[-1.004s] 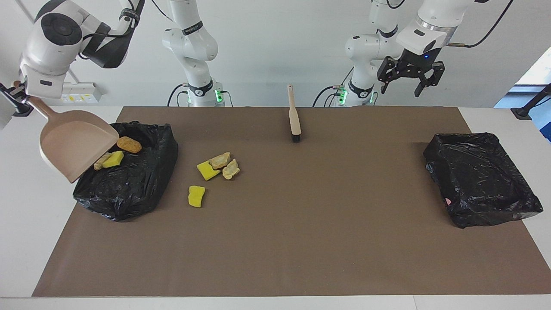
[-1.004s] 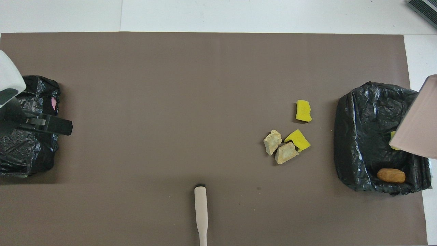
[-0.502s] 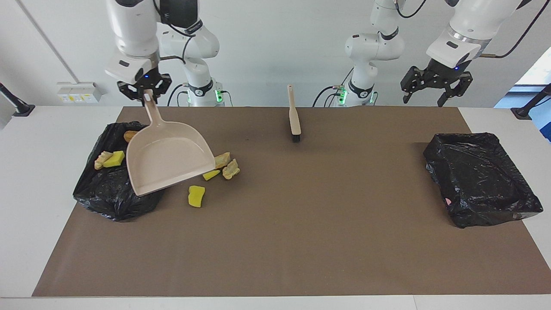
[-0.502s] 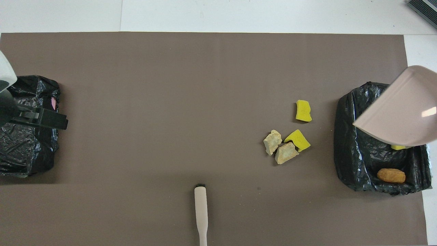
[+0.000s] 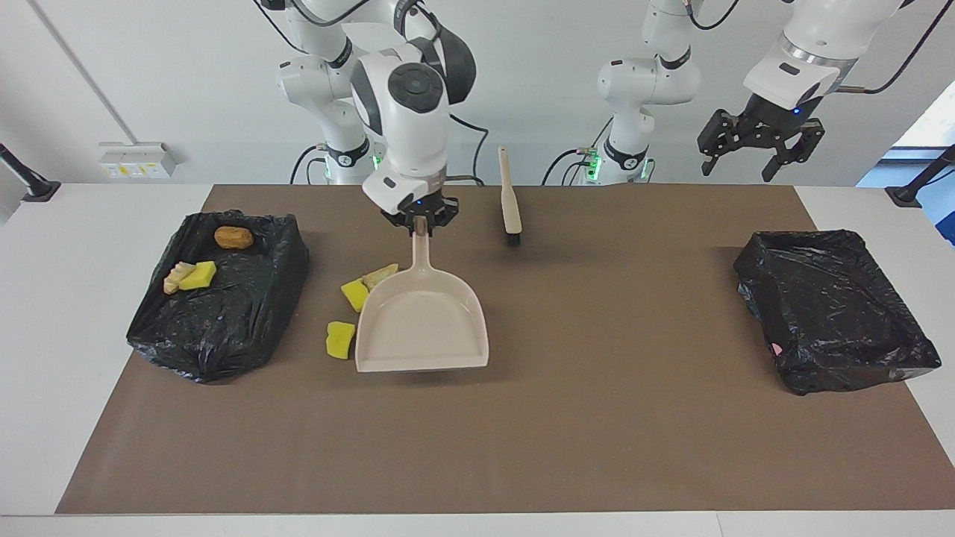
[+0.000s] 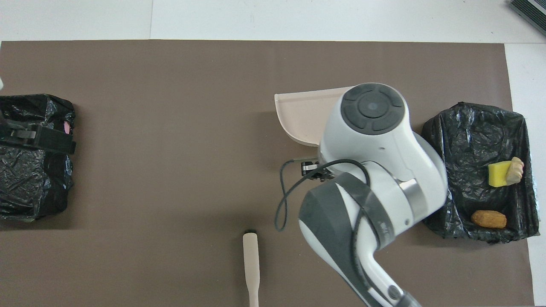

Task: Sweep and dump trash in bin
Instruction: 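Return the dustpan to the table center with the right gripper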

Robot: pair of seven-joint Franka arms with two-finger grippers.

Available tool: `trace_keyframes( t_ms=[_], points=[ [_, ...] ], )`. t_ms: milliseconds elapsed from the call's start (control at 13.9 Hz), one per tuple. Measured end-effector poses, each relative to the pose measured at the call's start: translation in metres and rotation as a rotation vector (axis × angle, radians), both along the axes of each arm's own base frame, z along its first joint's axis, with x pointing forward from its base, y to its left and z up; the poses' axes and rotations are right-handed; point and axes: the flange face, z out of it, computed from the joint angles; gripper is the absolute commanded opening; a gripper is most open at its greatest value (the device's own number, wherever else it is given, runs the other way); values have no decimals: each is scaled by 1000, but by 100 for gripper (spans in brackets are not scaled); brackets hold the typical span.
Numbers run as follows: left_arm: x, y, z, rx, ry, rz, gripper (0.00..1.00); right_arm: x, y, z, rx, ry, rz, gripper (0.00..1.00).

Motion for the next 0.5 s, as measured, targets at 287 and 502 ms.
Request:
trace_keyframes(
  t_ms=[287,502],
  points=[
    [-2,-1,0,1,9,-2,100,1,75,-47,94,-30,-61,0],
    [-4,-6,0,2,11,-11,100,-14,117,-77,110,-34,-63,0]
  ],
)
